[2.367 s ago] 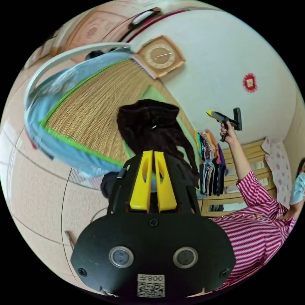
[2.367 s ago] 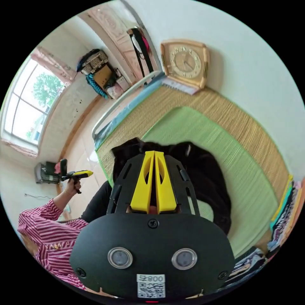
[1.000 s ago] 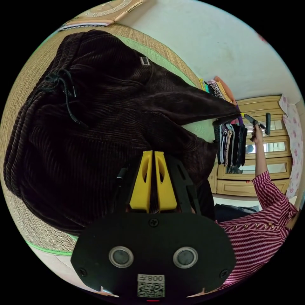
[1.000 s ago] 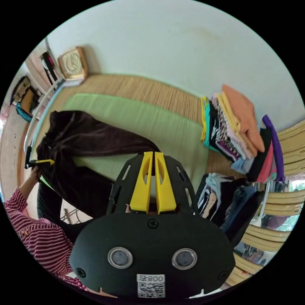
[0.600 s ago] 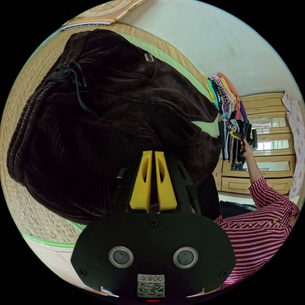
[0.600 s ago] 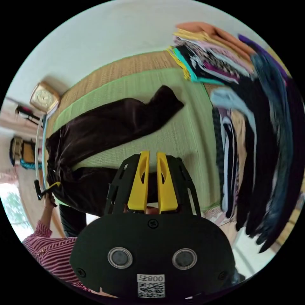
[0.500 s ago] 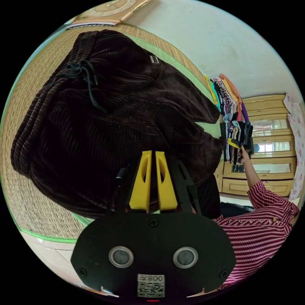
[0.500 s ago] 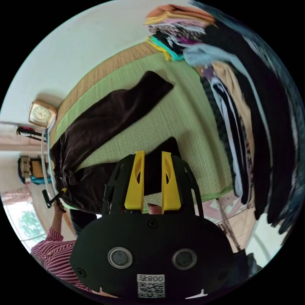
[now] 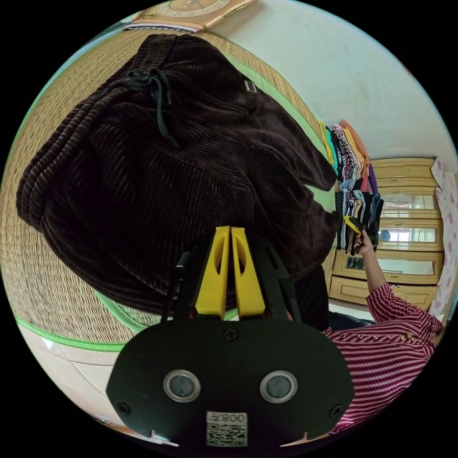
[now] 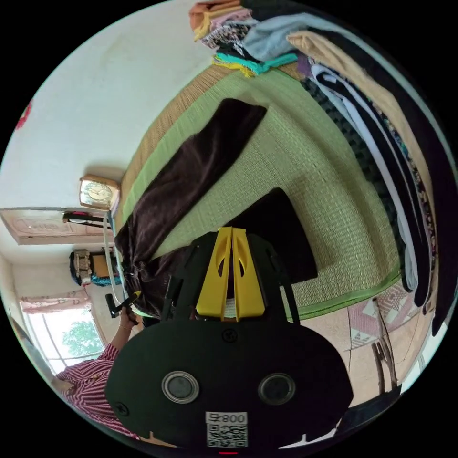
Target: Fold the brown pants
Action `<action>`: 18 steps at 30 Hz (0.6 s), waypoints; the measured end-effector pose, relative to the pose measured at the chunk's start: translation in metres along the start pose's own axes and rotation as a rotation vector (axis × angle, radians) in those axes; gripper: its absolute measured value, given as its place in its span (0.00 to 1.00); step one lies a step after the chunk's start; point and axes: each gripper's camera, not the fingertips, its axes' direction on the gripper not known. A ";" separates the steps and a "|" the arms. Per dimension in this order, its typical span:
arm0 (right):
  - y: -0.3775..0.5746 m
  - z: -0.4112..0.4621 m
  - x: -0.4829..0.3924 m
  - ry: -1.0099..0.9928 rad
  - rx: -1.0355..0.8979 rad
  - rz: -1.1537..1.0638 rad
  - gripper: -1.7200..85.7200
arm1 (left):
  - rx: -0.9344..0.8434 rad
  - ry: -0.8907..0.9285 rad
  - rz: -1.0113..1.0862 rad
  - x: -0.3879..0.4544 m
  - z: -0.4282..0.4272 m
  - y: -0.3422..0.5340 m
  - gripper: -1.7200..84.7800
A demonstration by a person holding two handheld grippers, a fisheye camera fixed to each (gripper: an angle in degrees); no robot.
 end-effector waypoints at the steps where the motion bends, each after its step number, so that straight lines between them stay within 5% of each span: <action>1: 0.003 -0.012 -0.003 0.025 0.018 -0.024 0.02 | -0.002 -0.011 0.009 0.004 -0.002 0.002 0.02; 10: 0.074 0.062 0.048 0.221 -0.134 0.046 0.02 | -0.016 -0.156 0.047 0.039 -0.017 0.017 0.02; 18: 0.096 0.044 0.067 0.414 -0.177 -0.051 0.02 | -0.017 -0.375 0.089 0.070 -0.031 0.016 0.02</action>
